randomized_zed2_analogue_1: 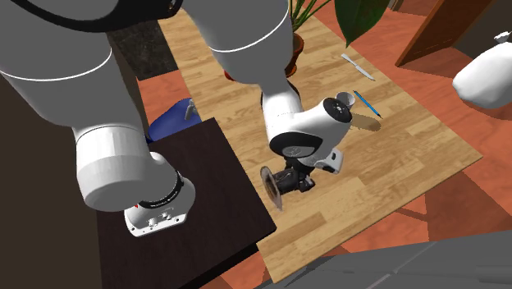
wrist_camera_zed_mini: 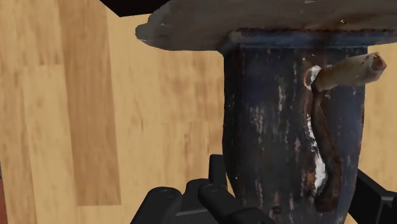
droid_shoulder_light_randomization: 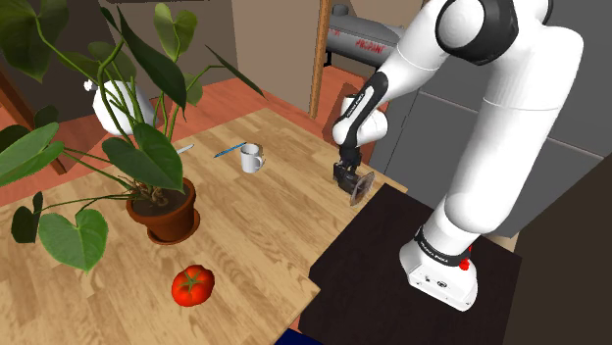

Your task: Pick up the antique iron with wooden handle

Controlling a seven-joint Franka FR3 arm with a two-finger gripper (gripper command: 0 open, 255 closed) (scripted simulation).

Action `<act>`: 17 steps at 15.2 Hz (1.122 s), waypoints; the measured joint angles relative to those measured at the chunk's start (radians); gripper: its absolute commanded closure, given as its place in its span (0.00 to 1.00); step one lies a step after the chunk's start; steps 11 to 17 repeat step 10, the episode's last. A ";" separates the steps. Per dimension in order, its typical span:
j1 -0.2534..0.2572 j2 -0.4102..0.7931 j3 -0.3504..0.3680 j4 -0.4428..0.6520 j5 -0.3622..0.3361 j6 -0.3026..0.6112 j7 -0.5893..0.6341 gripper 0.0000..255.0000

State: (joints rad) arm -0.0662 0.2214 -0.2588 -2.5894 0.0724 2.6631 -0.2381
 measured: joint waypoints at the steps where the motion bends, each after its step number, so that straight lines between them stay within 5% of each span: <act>1: 0.005 -0.021 -0.006 -0.004 -0.011 -0.016 0.010 1.00; 10: 0.015 -0.156 -0.033 -0.012 -0.085 -0.139 0.056 1.00; 17: 0.015 -0.156 -0.033 -0.012 -0.085 -0.139 0.056 1.00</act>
